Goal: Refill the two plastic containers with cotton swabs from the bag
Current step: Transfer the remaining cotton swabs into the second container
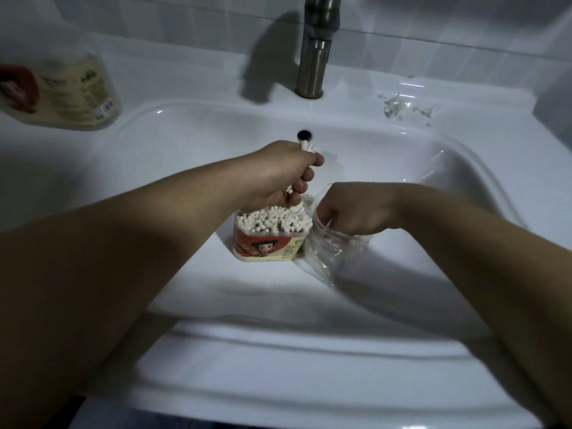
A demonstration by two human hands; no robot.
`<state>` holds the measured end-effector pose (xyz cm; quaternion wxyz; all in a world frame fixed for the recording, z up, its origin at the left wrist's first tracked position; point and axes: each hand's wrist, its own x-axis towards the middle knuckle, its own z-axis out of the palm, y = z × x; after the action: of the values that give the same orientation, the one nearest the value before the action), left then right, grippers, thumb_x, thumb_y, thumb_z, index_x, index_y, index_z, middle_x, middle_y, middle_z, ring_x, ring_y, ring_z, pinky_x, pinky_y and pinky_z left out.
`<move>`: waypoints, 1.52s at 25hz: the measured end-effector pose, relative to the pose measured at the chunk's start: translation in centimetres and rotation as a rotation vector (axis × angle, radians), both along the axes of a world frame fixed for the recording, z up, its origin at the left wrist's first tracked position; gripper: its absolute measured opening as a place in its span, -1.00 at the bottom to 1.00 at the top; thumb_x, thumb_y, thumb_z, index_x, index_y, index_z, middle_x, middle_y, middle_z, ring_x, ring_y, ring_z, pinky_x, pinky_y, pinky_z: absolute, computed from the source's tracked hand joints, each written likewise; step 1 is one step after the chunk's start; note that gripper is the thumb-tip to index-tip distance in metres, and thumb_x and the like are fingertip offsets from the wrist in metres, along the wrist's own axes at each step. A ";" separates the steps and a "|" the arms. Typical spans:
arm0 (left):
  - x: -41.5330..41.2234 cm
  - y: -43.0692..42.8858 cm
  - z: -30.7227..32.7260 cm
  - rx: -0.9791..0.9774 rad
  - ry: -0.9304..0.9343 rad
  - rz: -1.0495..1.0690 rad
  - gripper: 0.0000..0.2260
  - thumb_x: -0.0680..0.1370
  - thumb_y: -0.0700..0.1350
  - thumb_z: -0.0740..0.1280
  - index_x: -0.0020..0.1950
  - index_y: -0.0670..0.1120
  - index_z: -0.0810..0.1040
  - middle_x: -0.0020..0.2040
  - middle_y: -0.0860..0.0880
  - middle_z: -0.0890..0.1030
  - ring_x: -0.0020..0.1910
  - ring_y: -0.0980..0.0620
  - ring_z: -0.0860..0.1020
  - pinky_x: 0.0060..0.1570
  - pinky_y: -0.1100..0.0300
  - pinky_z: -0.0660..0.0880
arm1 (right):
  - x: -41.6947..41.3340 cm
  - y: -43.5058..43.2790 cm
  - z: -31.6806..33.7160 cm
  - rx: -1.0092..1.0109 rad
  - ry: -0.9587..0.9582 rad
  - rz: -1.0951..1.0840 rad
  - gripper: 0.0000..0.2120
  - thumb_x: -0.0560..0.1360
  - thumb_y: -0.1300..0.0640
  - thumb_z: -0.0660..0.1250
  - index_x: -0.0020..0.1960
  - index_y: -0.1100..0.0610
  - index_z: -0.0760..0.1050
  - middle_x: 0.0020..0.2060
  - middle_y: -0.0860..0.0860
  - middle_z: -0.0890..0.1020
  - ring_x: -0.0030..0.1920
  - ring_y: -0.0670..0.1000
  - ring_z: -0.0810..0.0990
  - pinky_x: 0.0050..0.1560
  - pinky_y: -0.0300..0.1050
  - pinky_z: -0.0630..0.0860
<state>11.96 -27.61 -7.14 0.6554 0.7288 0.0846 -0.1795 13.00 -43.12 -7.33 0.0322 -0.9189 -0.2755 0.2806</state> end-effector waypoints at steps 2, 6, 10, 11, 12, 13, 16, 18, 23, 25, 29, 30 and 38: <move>0.1 0.0 -0.2 0.016 0.006 -0.011 -0.84 0.70 -0.14 0.14 0.05 -0.06 0.51 -0.28 0.01 0.40 -0.41 0.10 0.30 -0.38 0.23 0.28 | -0.1 0.4 -0.7 -0.028 0.018 0.042 -0.82 0.37 0.31 0.24 -0.38 0.13 0.41 -0.44 0.02 0.41 -0.36 0.02 0.35 -0.35 -0.04 0.33; 0.1 -0.2 -0.3 0.041 0.006 -0.029 -0.83 0.70 -0.14 0.14 0.04 -0.07 0.51 -0.28 0.01 0.41 -0.42 0.10 0.31 -0.37 0.22 0.28 | -0.2 1.4 -1.4 -0.111 -0.030 0.081 -0.83 0.47 0.22 0.25 -0.29 0.12 0.50 -0.40 0.00 0.51 -0.37 0.01 0.45 -0.36 -0.13 0.37; 0.1 -0.1 -0.3 0.051 0.002 -0.041 -0.83 0.70 -0.13 0.15 0.04 -0.07 0.52 -0.27 0.00 0.42 -0.41 0.10 0.32 -0.37 0.21 0.29 | -0.1 1.5 -1.0 -0.183 -0.058 -0.020 -0.79 0.57 0.06 0.22 -0.13 0.07 0.59 -0.28 0.03 0.64 -0.38 0.06 0.67 -0.41 -0.18 0.52; 0.0 -0.1 -0.3 0.051 0.000 -0.042 -0.83 0.70 -0.13 0.14 0.04 -0.07 0.52 -0.27 0.00 0.42 -0.41 0.10 0.32 -0.37 0.21 0.29 | 0.1 1.1 -0.9 -0.201 -0.068 -0.055 -0.77 0.59 0.04 0.21 -0.08 0.08 0.61 -0.26 0.05 0.66 -0.42 0.05 0.68 -0.43 -0.20 0.54; 0.0 -0.1 -0.3 0.053 -0.003 -0.044 -0.83 0.70 -0.13 0.14 0.04 -0.07 0.52 -0.26 0.00 0.42 -0.40 0.09 0.32 -0.38 0.21 0.29 | 0.5 0.7 -0.8 -0.220 -0.077 -0.086 -0.75 0.60 0.02 0.20 -0.04 0.10 0.61 -0.23 0.06 0.68 -0.45 0.03 0.68 -0.44 -0.20 0.54; 0.0 -0.1 -0.3 0.058 -0.007 -0.046 -0.83 0.71 -0.13 0.14 0.04 -0.07 0.52 -0.25 0.00 0.42 -0.40 0.09 0.32 -0.38 0.22 0.29 | 0.8 0.4 -0.7 -0.233 -0.081 -0.121 -0.75 0.61 0.02 0.19 0.00 0.11 0.60 -0.19 0.08 0.67 -0.43 0.03 0.69 -0.46 -0.20 0.54; 0.0 0.0 -0.3 0.069 -0.020 -0.056 -0.83 0.71 -0.14 0.14 0.04 -0.07 0.52 -0.24 -0.01 0.44 -0.40 0.09 0.34 -0.39 0.21 0.30 | 1.0 0.2 -0.5 -0.190 -0.134 -0.075 -0.78 0.60 0.15 0.19 -0.11 0.15 0.57 -0.26 0.04 0.58 -0.33 0.03 0.62 -0.39 -0.19 0.49; 0.0 0.0 -0.4 0.071 -0.025 -0.064 -0.83 0.71 -0.14 0.15 0.04 -0.07 0.52 -0.24 -0.01 0.44 -0.41 0.09 0.34 -0.38 0.21 0.30 | 0.6 0.4 -0.5 -0.114 -0.192 0.000 -0.76 0.50 0.27 0.24 -0.32 0.09 0.44 -0.37 -0.01 0.50 -0.33 0.00 0.49 -0.39 -0.19 0.35; -0.1 0.0 -0.3 0.079 -0.028 -0.073 -0.84 0.71 -0.13 0.15 0.05 -0.07 0.52 -0.23 -0.01 0.43 -0.40 0.09 0.34 -0.38 0.22 0.30 | 0.0 1.2 -1.0 -0.156 -0.089 0.115 -0.71 0.50 0.27 0.26 -0.34 -0.01 0.40 -0.37 -0.05 0.49 -0.30 0.00 0.49 -0.30 -0.13 0.46; 0.0 0.0 -0.4 0.083 -0.028 -0.076 -0.84 0.70 -0.13 0.15 0.05 -0.07 0.52 -0.22 -0.02 0.43 -0.39 0.09 0.34 -0.37 0.21 0.30 | 0.1 1.4 -1.2 -0.225 -0.077 0.130 -0.77 0.55 0.20 0.26 -0.27 0.04 0.46 -0.35 -0.05 0.52 -0.31 -0.01 0.53 -0.32 -0.16 0.45; 0.1 0.0 -0.6 0.087 -0.029 -0.079 -0.84 0.70 -0.13 0.16 0.04 -0.07 0.52 -0.22 -0.02 0.44 -0.39 0.08 0.35 -0.35 0.20 0.30 | 0.0 1.4 -1.3 -0.232 -0.062 0.030 -0.78 0.55 0.22 0.27 -0.25 0.03 0.44 -0.28 0.04 0.58 -0.43 0.07 0.67 -0.46 -0.17 0.53; 0.1 0.0 -0.6 0.089 -0.028 -0.080 -0.84 0.70 -0.13 0.16 0.04 -0.07 0.52 -0.21 -0.02 0.44 -0.39 0.09 0.35 -0.36 0.20 0.30 | -0.2 1.4 -1.2 -0.220 -0.062 -0.002 -0.80 0.54 0.26 0.26 -0.23 0.04 0.45 -0.26 0.07 0.59 -0.47 0.08 0.67 -0.49 -0.16 0.56; 0.0 0.0 -0.4 0.105 -0.025 -0.096 -0.85 0.70 -0.11 0.17 0.07 -0.07 0.53 -0.20 -0.02 0.45 -0.36 0.08 0.36 -0.33 0.19 0.32 | -1.7 2.1 -0.9 -0.191 -0.001 0.014 -0.77 0.49 0.04 0.43 -0.30 0.07 0.51 -0.45 0.01 0.62 -0.60 -0.06 0.58 -0.45 -0.17 0.61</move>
<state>11.92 -27.56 -7.51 0.6081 0.7674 0.0509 -0.1969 11.29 -41.07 -8.23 -0.0579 -0.9158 -0.2541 0.3055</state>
